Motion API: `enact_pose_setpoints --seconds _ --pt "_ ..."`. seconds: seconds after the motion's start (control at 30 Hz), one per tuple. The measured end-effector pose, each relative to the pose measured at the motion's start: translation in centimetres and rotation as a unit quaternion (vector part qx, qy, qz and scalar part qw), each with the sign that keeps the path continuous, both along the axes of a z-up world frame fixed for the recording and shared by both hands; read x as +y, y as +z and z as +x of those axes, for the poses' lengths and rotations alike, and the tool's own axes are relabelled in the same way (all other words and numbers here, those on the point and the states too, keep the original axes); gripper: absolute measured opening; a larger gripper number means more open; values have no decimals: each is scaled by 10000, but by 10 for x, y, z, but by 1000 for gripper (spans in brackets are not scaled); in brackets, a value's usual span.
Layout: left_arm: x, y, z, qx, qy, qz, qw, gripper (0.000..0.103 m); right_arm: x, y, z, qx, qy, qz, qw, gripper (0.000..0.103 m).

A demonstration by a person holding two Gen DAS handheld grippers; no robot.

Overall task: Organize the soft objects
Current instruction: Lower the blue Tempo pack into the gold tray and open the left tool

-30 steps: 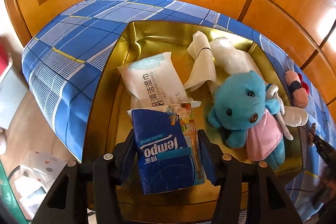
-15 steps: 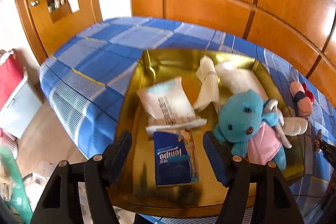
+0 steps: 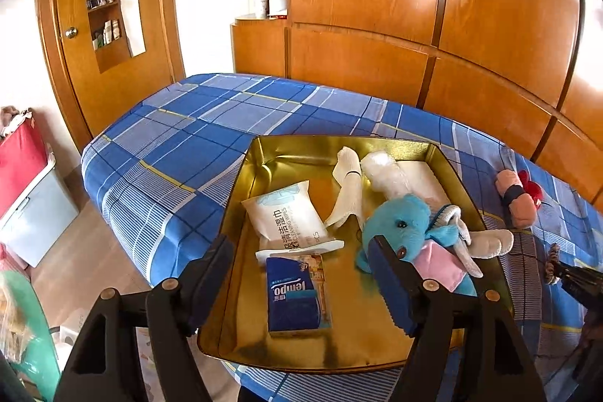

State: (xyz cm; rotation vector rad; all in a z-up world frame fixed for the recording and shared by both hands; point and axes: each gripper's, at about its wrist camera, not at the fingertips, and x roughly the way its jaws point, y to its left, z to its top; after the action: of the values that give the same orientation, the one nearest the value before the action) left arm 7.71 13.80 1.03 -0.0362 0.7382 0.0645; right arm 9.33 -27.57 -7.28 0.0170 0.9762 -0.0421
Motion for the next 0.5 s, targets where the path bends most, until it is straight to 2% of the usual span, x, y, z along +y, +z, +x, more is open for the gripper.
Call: enact_pose_setpoints --seconds 0.17,0.5 --pt "2 1 -4 -23 15 -21 10000 75 4 3 -2 62 5 228 9997 10" --pt "7 1 -10 -28 35 -68 10000 75 20 7 -8 94 175 374 9991 10"
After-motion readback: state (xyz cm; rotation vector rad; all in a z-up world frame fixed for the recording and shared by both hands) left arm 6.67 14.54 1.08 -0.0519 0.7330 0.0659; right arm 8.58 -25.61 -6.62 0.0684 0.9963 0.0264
